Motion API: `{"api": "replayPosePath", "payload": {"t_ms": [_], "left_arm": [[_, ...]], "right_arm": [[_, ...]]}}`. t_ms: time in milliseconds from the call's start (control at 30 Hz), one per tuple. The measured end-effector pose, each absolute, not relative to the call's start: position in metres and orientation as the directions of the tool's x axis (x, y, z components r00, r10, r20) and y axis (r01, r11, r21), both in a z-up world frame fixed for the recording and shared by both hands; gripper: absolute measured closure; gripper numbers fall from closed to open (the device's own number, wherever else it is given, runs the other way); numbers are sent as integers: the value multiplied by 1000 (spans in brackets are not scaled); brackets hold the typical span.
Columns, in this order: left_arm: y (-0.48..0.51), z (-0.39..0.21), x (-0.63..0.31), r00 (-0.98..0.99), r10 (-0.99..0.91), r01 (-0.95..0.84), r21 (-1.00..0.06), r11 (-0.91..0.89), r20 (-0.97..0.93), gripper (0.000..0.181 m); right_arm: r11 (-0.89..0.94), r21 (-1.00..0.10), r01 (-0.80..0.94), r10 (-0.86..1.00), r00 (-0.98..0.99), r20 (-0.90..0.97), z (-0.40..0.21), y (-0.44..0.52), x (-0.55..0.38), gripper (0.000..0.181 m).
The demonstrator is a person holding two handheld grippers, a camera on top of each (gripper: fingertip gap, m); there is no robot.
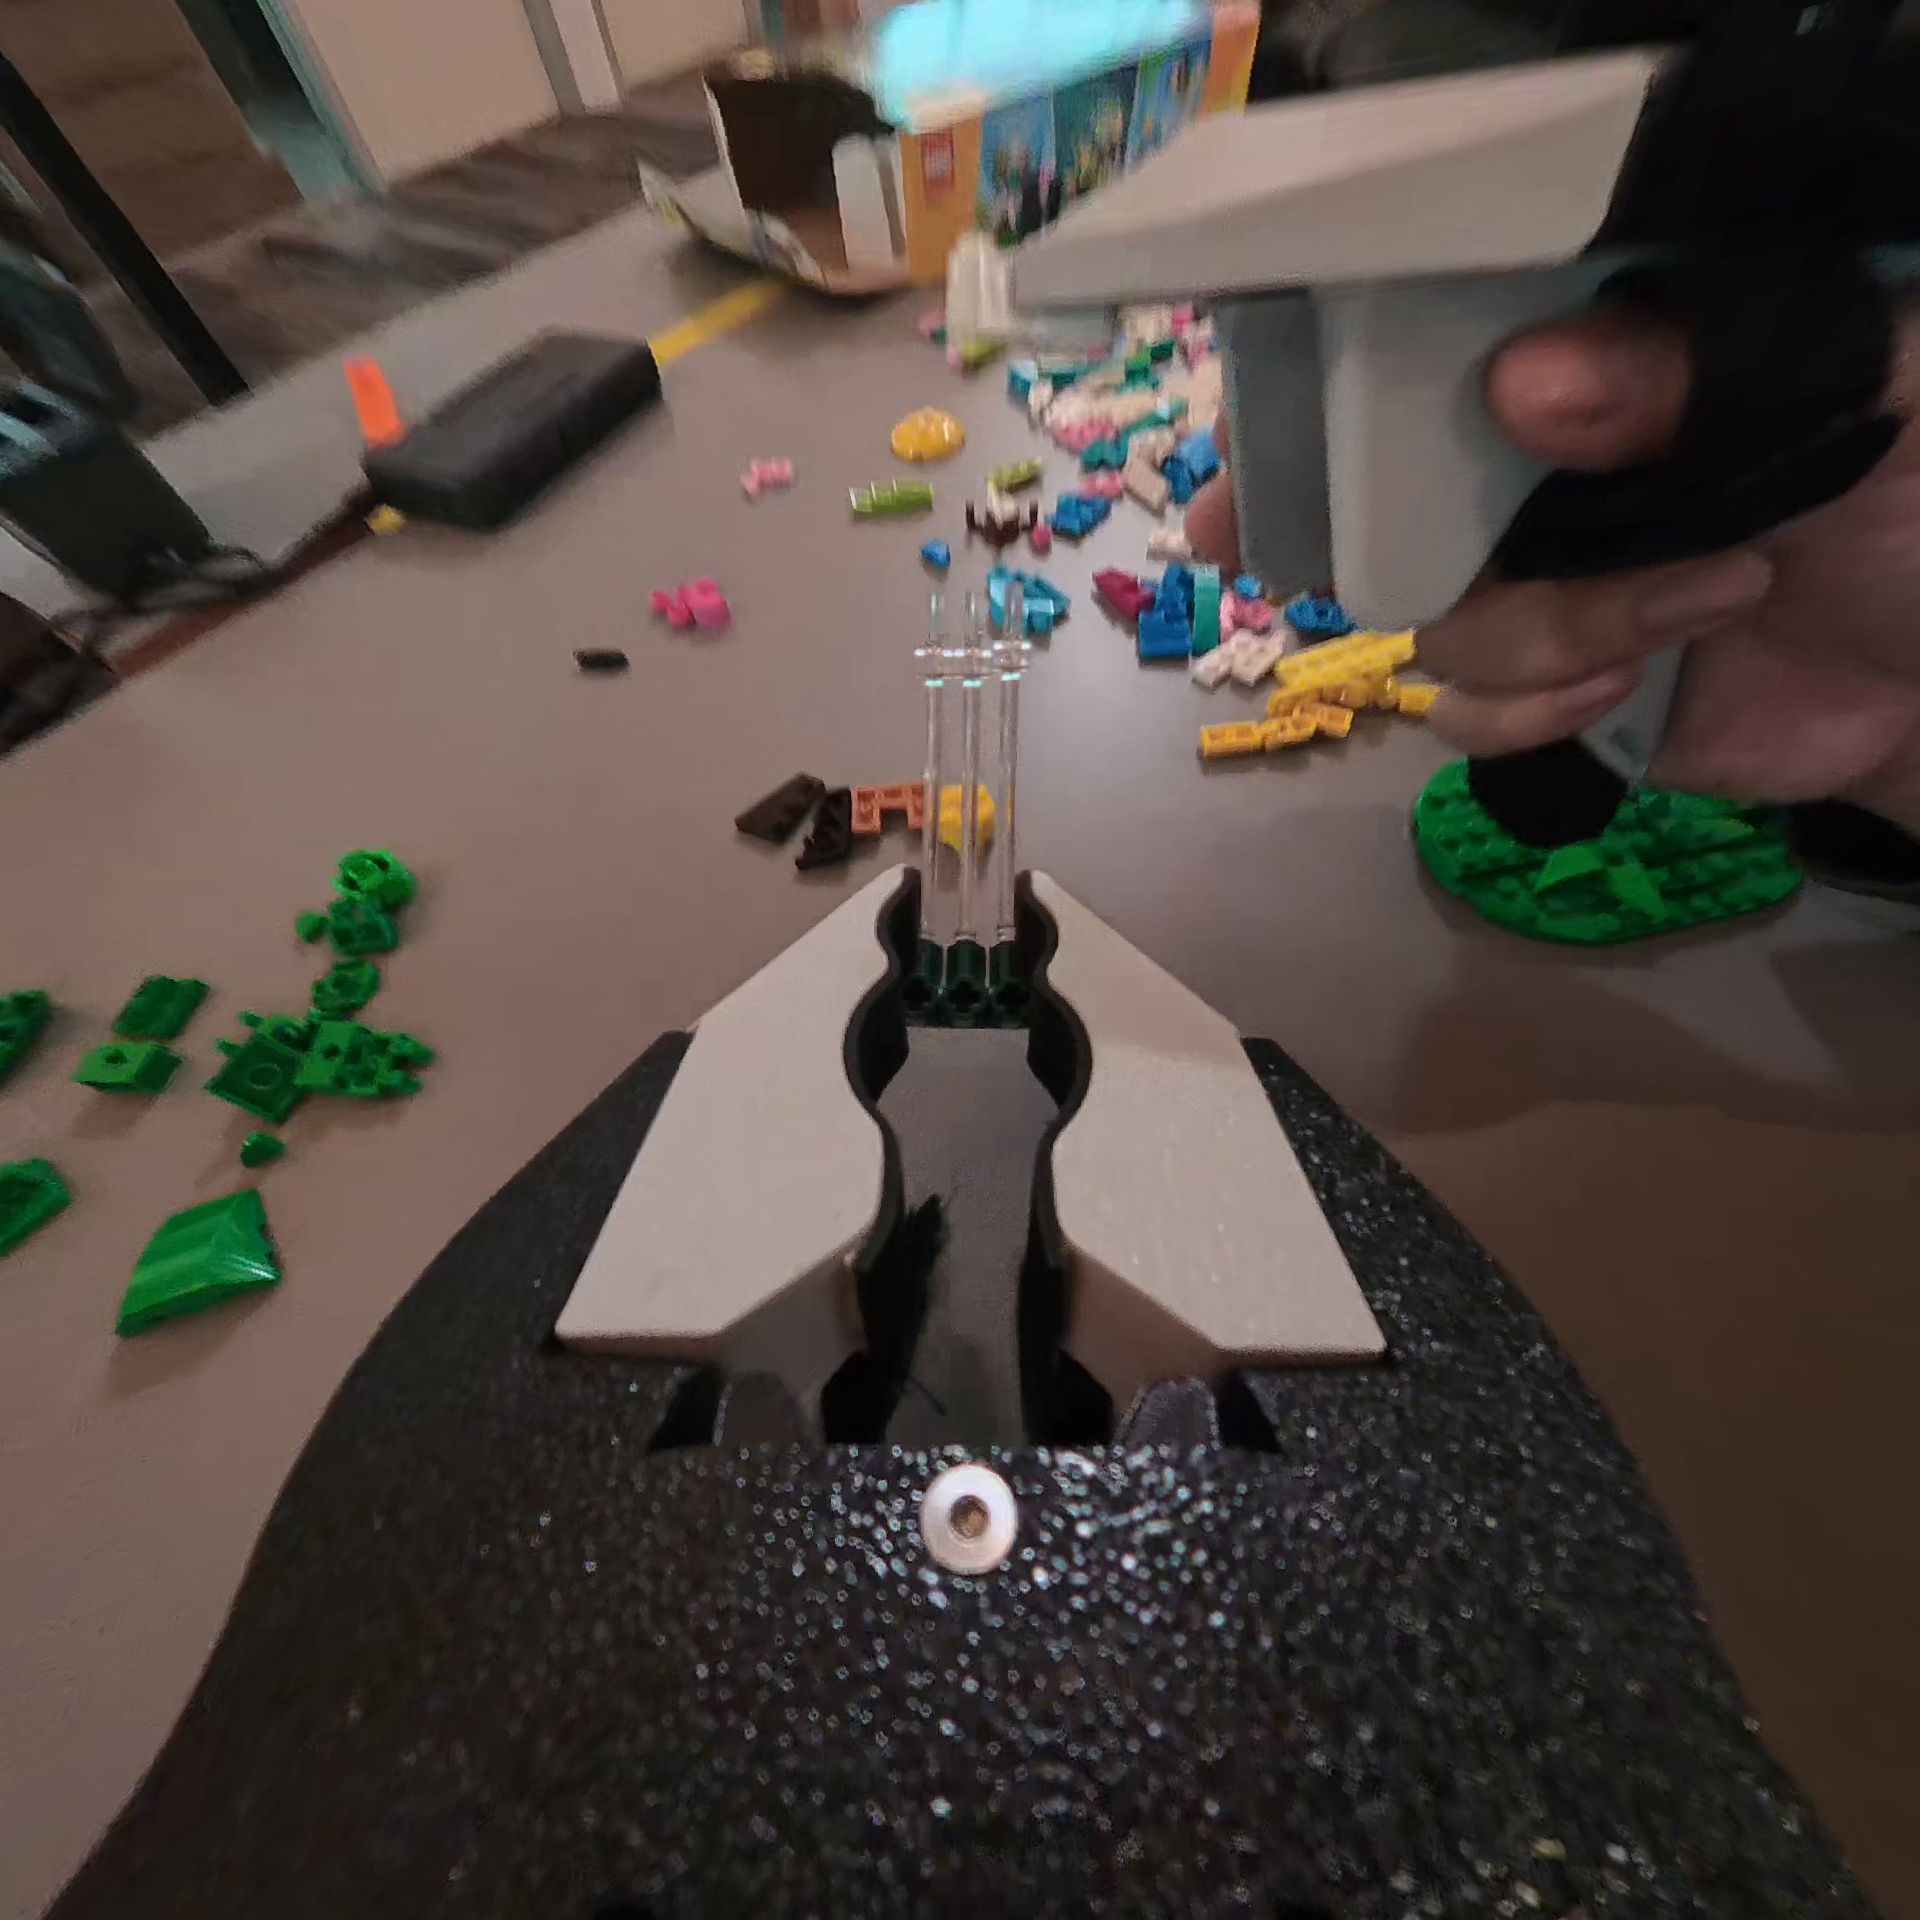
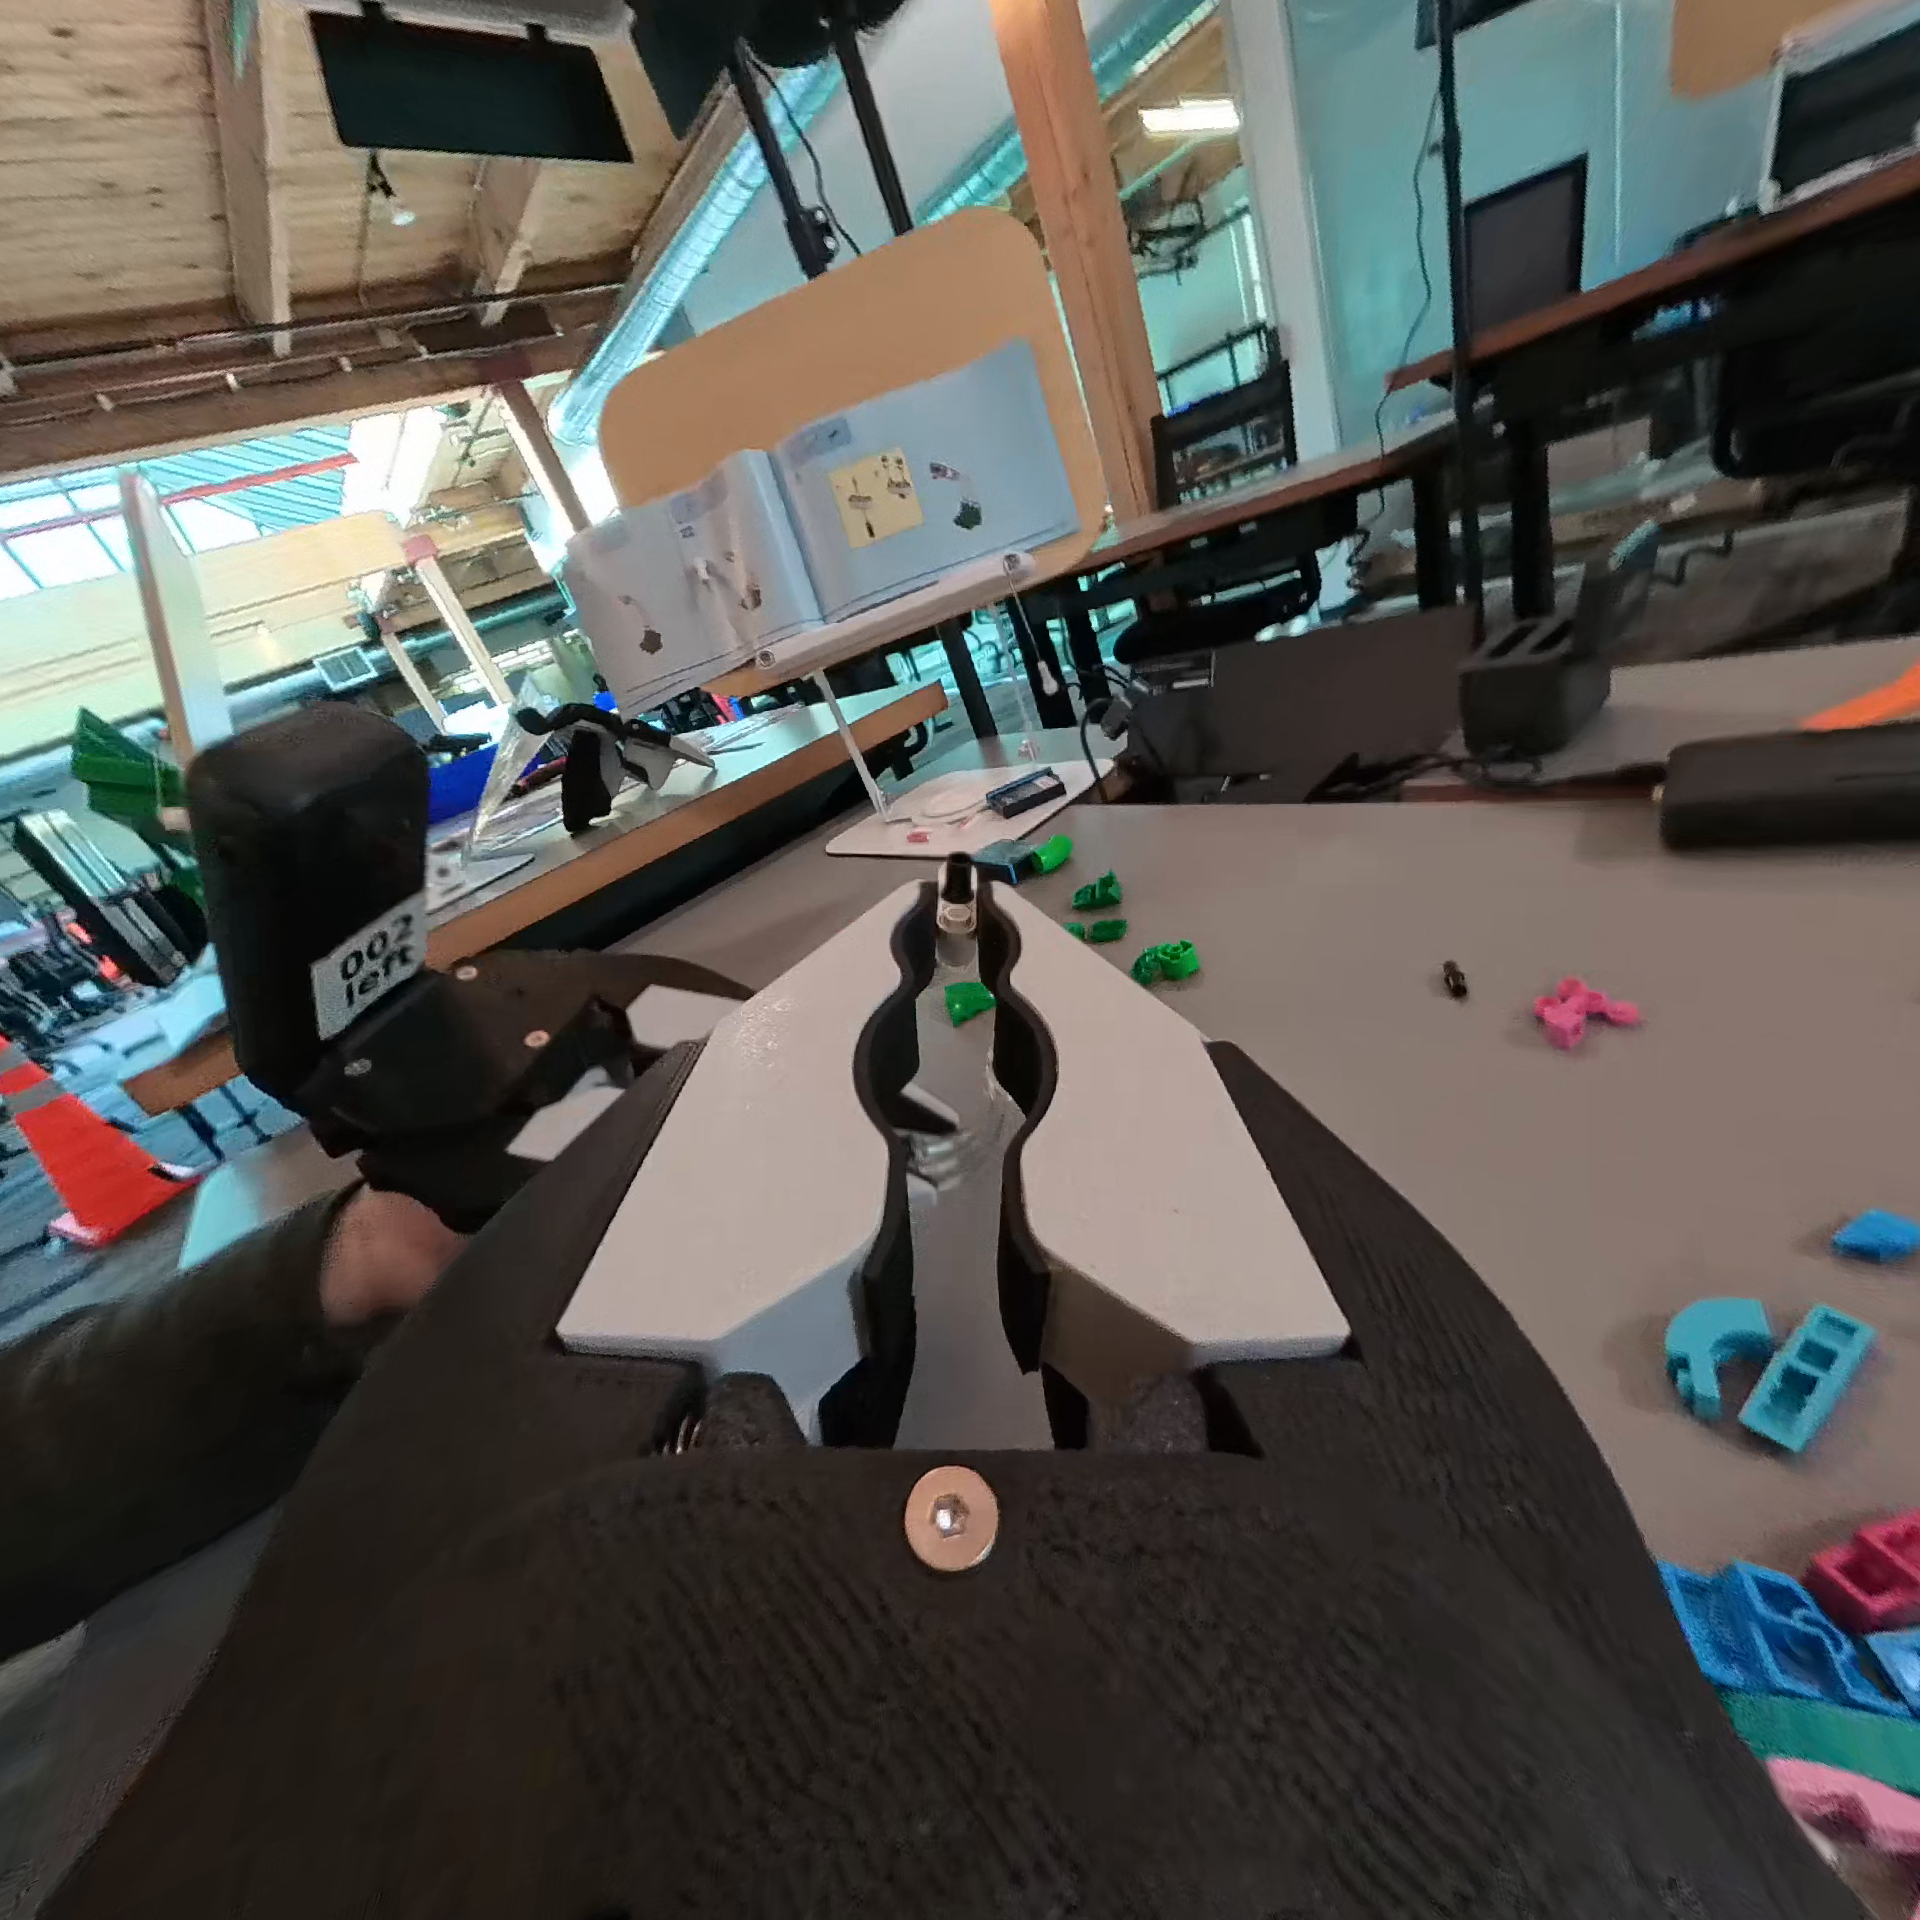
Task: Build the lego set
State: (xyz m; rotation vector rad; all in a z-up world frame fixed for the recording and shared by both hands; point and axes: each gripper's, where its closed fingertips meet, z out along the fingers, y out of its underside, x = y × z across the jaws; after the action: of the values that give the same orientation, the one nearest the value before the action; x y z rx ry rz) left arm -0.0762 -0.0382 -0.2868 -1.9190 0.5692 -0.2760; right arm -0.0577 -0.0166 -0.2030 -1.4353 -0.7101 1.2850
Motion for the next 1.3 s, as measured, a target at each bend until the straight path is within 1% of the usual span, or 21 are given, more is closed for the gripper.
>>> {"api": "replayPosePath", "payload": {"t_ms": [100, 167, 267, 333, 433, 533, 733, 933, 1000, 1300], "left_arm": [[-37, -264, -79, 872, -472, -253, -947, -197, -134, 167], [-37, -251, -79, 876, -448, -253, -961, -113, -178, 166], [-40, -236, -78, 873, -414, -280, -960, 7, -257, 167], [-42, -231, -75, 864, -393, -318, -947, 57, -314, 167], [-46, -226, -71, 853, -366, -353, -928, 121, -373, 167], [-48, -221, -69, 850, -351, -362, -920, 152, -392, 167], [-49, -216, -71, 858, -339, -347, -923, 169, -385, 167], [-47, -221, -71, 855, -348, -352, -923, 152, -384, 167], [-48, -220, -71, 856, -344, -352, -923, 159, -386, 168], [-51, -214, -69, 852, -329, -360, -912, 199, -408, 168]], "right_arm": [[-139, -969, -204, 937, 288, -195, -193, -22, -57, 175], [-3, -978, -210, 942, 329, -74, -184, -27, -55, 175], [216, -962, -169, 901, 414, 129, -175, -34, -53, 175], [284, -942, -177, 885, 426, 187, -170, -41, -52, 175], [267, -942, -203, 897, 409, 167, -168, -43, -52, 175], [223, -943, -247, 919, 377, 118, -167, -43, -50, 175], [291, -929, -230, 910, 365, 194, -164, -53, -52, 175], [319, -916, -245, 907, 359, 220, -160, -59, -51, 175], [325, -919, -222, 905, 356, 234, -163, -59, -53, 175], [331, -917, -221, 898, 373, 234, -162, -58, -54, 175]]}}
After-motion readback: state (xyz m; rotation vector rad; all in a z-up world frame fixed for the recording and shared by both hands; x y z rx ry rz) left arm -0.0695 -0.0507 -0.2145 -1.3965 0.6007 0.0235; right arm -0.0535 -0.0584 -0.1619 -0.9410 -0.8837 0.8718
